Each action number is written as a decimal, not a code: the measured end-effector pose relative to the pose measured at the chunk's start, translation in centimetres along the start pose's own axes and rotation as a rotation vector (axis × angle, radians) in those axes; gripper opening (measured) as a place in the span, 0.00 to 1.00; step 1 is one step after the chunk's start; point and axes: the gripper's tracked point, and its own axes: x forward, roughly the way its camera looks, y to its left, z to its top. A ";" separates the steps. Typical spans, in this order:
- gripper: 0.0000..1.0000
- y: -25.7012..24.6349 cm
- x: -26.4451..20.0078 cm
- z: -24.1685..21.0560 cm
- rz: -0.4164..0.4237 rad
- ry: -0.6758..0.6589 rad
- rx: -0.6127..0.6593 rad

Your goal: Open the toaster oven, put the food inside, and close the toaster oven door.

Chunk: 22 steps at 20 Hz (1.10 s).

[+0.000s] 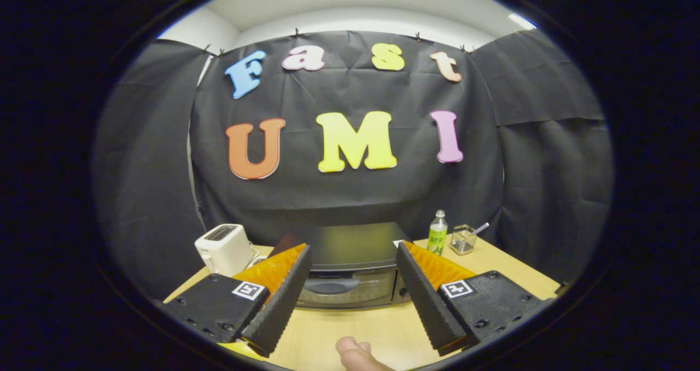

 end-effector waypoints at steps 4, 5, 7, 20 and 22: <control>1.00 0.4 -3.3 2.8 -0.003 -0.061 -0.042; 1.00 0.9 -4.2 3.0 0.005 -0.052 -0.019; 1.00 1.1 -5.6 3.1 0.006 -0.024 0.011; 1.00 3.8 -13.9 5.8 0.031 -0.071 -0.101; 1.00 3.5 -14.5 5.7 0.020 -0.076 -0.098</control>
